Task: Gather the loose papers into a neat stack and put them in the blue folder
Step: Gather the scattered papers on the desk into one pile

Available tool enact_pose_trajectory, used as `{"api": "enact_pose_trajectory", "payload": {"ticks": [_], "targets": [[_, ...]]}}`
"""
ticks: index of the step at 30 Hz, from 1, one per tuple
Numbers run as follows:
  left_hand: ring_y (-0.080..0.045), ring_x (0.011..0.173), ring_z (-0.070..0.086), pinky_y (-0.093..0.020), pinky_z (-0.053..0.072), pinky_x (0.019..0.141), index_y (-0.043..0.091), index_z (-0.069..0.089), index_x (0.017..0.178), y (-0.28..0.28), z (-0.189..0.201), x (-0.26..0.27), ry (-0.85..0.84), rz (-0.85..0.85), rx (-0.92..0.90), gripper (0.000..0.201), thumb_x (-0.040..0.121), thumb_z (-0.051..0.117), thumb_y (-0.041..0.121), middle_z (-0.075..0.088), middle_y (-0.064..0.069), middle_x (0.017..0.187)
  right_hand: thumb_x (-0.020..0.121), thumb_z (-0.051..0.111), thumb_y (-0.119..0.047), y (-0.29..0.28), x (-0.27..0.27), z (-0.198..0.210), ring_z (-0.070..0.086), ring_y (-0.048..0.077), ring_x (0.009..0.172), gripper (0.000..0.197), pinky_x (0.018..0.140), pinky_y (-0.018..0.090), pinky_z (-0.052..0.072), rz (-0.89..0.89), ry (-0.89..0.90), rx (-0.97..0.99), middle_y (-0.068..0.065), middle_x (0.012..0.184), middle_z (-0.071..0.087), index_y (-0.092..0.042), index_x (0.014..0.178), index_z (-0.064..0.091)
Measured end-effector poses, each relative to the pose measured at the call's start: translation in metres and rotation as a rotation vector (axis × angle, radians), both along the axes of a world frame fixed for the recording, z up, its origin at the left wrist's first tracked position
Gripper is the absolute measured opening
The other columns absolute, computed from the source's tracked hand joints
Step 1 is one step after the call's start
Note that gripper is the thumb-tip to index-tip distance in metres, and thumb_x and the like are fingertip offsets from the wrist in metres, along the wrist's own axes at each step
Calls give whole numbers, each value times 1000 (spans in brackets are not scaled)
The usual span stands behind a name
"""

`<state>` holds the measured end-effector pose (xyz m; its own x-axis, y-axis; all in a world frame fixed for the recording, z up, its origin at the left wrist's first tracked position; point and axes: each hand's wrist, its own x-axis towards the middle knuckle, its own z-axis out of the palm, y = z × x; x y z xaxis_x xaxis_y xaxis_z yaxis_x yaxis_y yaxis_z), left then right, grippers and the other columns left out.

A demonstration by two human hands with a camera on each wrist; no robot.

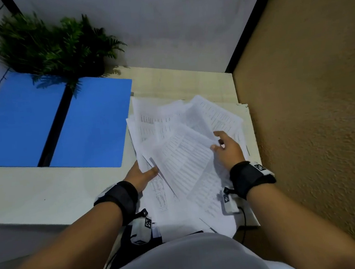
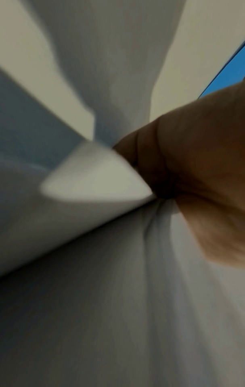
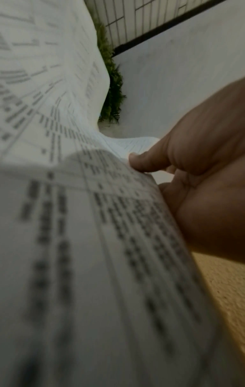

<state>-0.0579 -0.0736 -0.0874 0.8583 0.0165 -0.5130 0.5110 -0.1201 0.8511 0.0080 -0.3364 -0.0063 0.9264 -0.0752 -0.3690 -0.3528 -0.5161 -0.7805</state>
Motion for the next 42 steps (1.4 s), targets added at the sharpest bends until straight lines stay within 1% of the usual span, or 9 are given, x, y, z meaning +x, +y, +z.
{"api": "enact_pose_trajectory", "payload": {"ticks": [6,9,15,19,25,31,34,38,42], "targets": [[-20,104,66,-37,53,92,22,60,119,1,-19,1,73,82,48,57,67,82,24,71,5,108,96,53,-11,3,12,-21,52,25,103,22,90,29,40,-35,-48,-192,6,114,45,2,114,55],[-25,113,62,-43,50,99,20,56,130,1,-18,-1,67,108,32,63,72,79,25,67,-3,122,98,43,-8,-2,18,-24,47,25,87,6,85,29,39,-166,-107,-266,6,100,43,-7,95,49],[-20,108,55,-28,42,88,14,49,138,-6,-3,0,56,102,133,47,95,61,26,58,1,119,98,41,-12,-1,8,-24,45,20,83,7,76,24,32,-101,2,-329,5,92,50,-19,97,39],[-24,96,57,-29,41,81,18,58,111,-3,0,7,120,128,185,25,95,58,37,61,-5,106,87,37,9,-3,5,-25,43,19,80,24,68,24,33,66,19,-399,2,90,46,-15,91,40],[-25,91,56,-30,41,79,7,63,119,-5,4,11,179,157,231,50,95,51,48,66,-13,112,87,35,7,-10,18,-24,37,22,73,28,63,26,27,269,80,-403,7,80,40,-15,69,34],[-25,95,55,-28,40,82,5,59,129,-6,9,8,186,161,211,59,98,40,52,64,-15,125,83,34,14,-8,21,-18,41,16,72,28,57,15,28,52,24,-368,1,87,46,-12,78,43],[-26,102,58,-29,43,87,10,58,131,-8,13,6,175,167,170,60,96,42,56,64,-7,119,88,36,12,-4,17,-23,41,17,87,23,81,16,31,-45,43,-295,4,98,45,-10,91,39],[-15,98,64,-23,49,78,23,60,122,-12,16,0,95,170,-2,46,81,77,35,66,4,111,99,40,-10,10,10,-36,44,20,83,26,76,23,35,-26,72,-282,5,84,48,-13,74,40],[-21,108,60,-27,46,87,14,57,130,-12,14,1,78,181,5,51,83,76,19,64,-4,123,101,41,-28,11,12,-43,48,23,78,39,71,25,37,-111,51,-133,11,88,48,-16,64,46]]}}
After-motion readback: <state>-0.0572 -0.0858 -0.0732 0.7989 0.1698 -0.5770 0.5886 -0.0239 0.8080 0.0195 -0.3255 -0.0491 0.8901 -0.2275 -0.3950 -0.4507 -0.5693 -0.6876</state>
